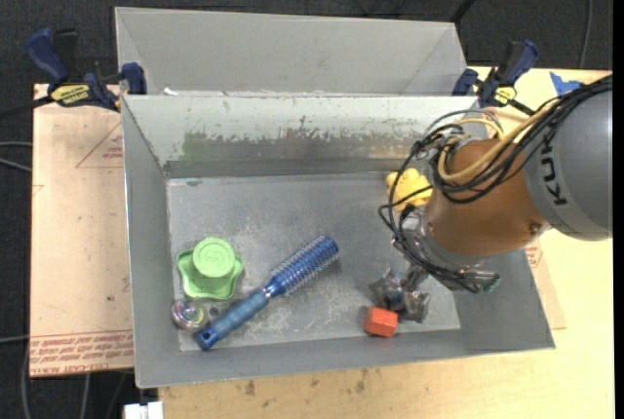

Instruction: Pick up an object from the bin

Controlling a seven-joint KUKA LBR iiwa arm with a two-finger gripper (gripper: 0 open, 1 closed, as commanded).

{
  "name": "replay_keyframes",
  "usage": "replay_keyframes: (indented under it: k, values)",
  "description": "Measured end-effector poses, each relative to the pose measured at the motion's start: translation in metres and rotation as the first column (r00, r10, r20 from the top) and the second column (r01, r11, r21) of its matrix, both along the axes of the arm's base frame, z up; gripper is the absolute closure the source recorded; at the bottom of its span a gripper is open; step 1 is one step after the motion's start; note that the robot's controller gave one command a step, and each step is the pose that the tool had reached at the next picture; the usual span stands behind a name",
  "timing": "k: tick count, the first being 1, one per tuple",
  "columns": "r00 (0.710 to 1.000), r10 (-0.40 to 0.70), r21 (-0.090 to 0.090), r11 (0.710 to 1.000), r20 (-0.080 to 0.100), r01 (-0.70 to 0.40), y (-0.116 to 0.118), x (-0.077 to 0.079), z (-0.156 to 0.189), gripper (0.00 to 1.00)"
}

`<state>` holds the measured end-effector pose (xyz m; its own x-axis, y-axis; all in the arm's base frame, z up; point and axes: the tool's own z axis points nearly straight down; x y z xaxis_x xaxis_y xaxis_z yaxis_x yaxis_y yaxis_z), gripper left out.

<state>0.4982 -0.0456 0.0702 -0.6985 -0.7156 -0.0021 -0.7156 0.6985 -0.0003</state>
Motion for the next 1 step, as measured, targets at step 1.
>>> replay_keyframes:
  k: [1]
  values:
    - [0.982, 0.191, -0.004, 0.982, 0.010, -0.191, -0.0119, 0.0139, 0.2279, 1.00]
